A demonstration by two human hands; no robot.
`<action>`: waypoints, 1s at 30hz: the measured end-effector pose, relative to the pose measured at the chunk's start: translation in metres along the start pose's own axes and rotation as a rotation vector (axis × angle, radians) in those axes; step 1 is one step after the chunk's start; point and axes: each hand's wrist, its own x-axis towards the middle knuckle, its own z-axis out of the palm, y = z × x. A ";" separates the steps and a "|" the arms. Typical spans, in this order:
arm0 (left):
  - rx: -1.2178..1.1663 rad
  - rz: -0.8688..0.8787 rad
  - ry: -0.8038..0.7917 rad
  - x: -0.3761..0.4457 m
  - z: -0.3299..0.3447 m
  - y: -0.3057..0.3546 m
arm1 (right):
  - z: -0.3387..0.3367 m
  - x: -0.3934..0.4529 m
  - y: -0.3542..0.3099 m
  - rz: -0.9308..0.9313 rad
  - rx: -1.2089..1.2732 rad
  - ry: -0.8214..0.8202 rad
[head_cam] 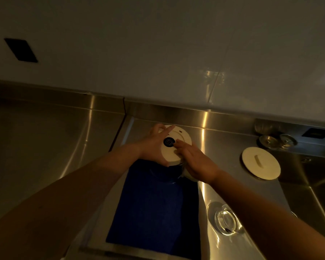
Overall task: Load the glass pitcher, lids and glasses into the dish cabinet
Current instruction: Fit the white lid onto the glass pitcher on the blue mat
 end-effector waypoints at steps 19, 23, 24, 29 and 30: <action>0.321 -0.185 0.040 -0.025 0.029 -0.004 | 0.003 0.005 -0.005 -0.010 -0.103 -0.132; 0.396 -0.154 0.072 -0.024 0.036 0.007 | -0.016 -0.007 -0.013 0.006 -0.068 -0.121; 0.418 -0.120 0.085 -0.024 0.040 0.011 | -0.022 -0.013 -0.014 0.028 -0.056 -0.110; 0.374 0.002 0.047 -0.026 0.070 0.043 | -0.053 -0.058 -0.022 0.069 -0.021 -0.066; 0.344 0.011 0.054 -0.025 0.074 0.050 | -0.057 -0.069 -0.023 0.069 -0.025 -0.056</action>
